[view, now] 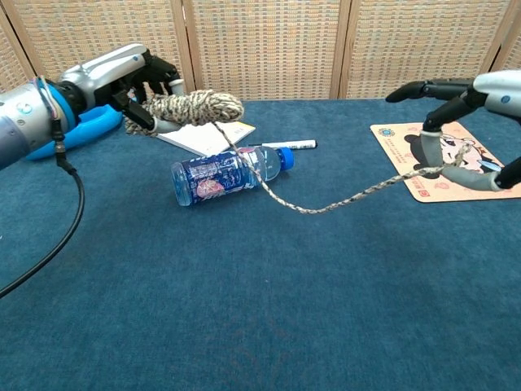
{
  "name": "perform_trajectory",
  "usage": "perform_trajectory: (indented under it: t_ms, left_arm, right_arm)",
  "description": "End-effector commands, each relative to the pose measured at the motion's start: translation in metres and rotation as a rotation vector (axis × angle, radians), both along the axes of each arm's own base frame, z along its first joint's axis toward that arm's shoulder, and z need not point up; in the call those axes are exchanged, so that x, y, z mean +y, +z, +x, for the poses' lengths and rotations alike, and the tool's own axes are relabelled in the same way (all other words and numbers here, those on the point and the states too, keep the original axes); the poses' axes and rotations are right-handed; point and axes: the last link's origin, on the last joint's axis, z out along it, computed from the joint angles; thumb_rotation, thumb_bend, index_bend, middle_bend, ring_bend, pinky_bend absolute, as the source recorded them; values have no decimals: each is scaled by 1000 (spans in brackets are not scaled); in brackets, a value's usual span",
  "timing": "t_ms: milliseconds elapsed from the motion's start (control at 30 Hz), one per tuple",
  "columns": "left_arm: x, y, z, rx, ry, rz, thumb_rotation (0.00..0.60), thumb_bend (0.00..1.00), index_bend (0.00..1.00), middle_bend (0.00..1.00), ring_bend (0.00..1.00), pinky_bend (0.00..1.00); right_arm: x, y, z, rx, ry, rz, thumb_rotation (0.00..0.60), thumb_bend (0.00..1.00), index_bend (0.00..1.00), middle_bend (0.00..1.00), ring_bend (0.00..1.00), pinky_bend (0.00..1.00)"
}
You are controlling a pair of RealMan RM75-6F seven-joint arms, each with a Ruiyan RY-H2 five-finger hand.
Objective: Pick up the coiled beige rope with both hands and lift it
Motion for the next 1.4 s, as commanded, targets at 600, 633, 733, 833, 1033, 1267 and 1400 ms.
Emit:
perform_trajectory:
  t_ms: [600,633,733,833,1033,1267,1400]
  left_arm:
    - [11,-62,89,75,-98,10,600,597,639,552,495,581]
    - [10,-63,92,77,-102,9,600,598,640,552,495,581]
    - [8,-68,96,92,-116,15,600,601,644,558,495,581]
    - [7,-72,99,111,-129,20,600,611,646,561,495,581]
    - [3,-80,101,160,-167,23,600,637,646,561,495,581]
    - [-5,-92,95,190,-195,-6,600,641,646,561,495,582]
    - [-10,-96,92,234,-265,-29,600,642,646,561,495,582]
  right_arm:
    - [-21,76,114,-284,35,287,600,495,726,92,0,0]
    - [-24,79,120,-300,30,293,600,495,727,94,0,0]
    - [-31,90,137,-372,10,307,600,495,728,101,0,0]
    - [-37,99,149,-419,-15,324,600,495,730,105,0,0]
    - [-51,108,169,-469,-51,334,600,495,731,107,0,0]
    - [-74,114,190,-569,-126,337,600,495,731,113,0,0]
    - [-86,114,198,-615,-171,337,600,495,731,115,0,0]
